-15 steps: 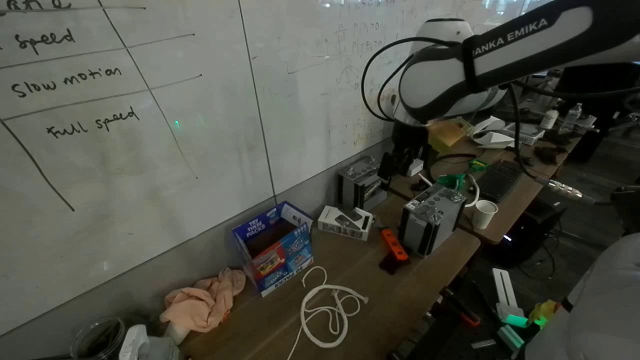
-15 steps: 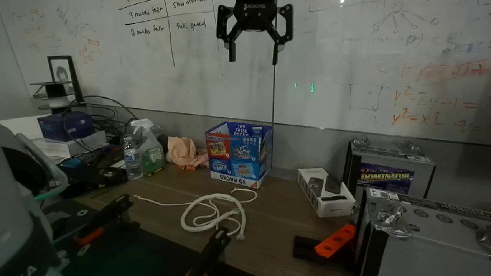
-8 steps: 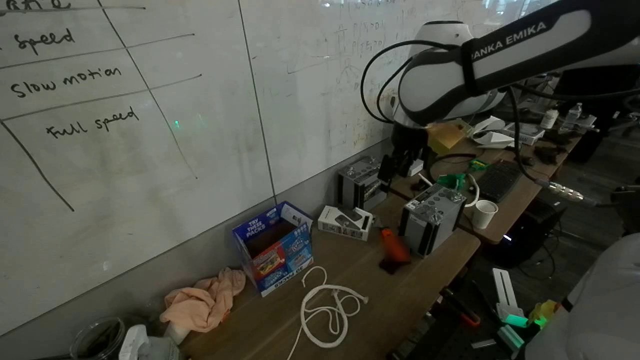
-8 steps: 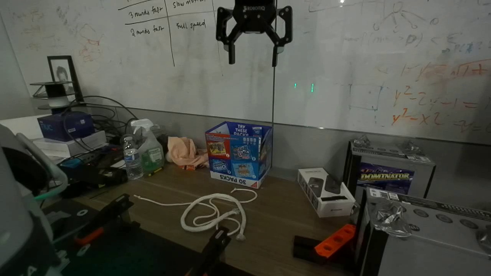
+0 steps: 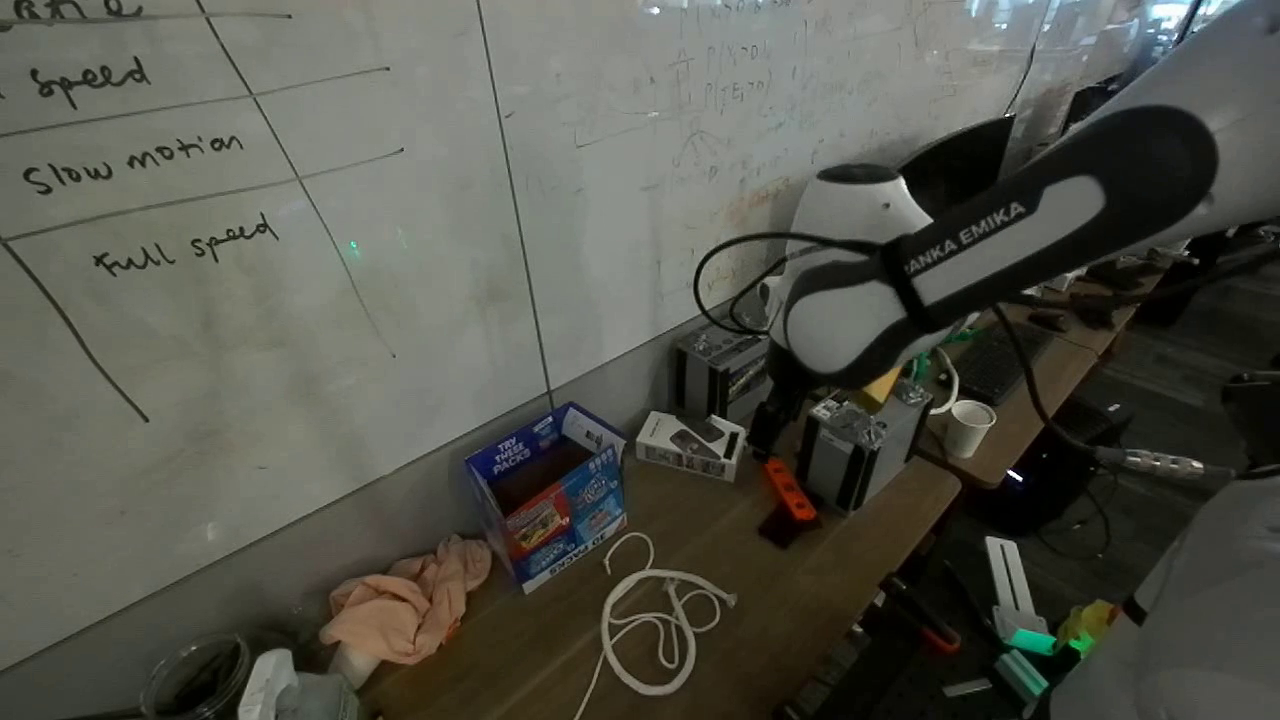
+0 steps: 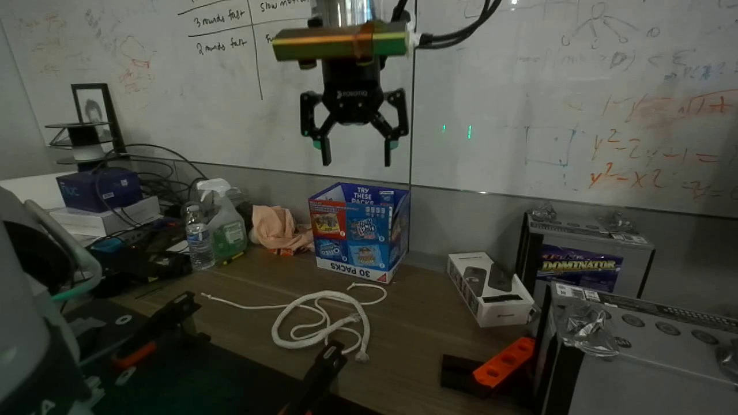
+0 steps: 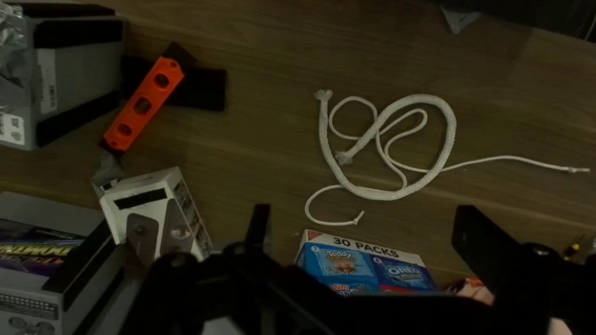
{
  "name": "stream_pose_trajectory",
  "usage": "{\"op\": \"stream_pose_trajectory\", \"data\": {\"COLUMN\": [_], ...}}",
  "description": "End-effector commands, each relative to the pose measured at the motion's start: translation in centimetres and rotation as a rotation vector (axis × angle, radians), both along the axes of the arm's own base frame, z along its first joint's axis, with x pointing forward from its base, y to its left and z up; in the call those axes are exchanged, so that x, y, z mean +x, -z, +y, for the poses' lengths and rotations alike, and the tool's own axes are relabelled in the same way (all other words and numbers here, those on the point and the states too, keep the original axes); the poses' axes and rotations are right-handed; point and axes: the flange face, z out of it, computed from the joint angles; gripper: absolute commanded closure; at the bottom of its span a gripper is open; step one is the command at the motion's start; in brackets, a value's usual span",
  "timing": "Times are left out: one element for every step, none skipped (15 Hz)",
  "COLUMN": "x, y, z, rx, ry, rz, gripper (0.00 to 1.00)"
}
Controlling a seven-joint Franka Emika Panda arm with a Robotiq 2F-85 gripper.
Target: Put the strings in the blue box
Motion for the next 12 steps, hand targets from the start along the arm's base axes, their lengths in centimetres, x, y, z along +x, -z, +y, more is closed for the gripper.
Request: {"op": "stream_pose_trajectory", "data": {"x": [1.3, 1.7, 2.3, 2.7, 3.0, 3.3, 3.6, 3.9, 4.1, 4.3, 4.6, 4.9], "y": [5.6, 7.2, 9.3, 11.1, 12.9, 14.7, 16.6, 18.4, 19.9, 21.5, 22.8, 24.2], "z": [1.5, 1.7, 2.0, 2.2, 2.3, 2.6, 2.8, 3.2, 3.4, 3.8, 4.1, 4.4], "rx": [-0.016, -0.018, -0.020, -0.023, -0.025, -0.026, -0.022, -0.016, -0.012, -0.004, 0.002, 0.008], "ry": [-0.032, -0.032, -0.033, -0.037, -0.041, -0.041, -0.043, -0.045, -0.049, -0.057, -0.064, -0.069], "rz": [-0.027, -0.023, -0.015, -0.006, 0.003, 0.011, 0.021, 0.032, 0.039, 0.053, 0.067, 0.084], "gripper": [0.00, 0.00, 0.00, 0.00, 0.00, 0.00, 0.00, 0.00, 0.00, 0.00, 0.00, 0.00]}}
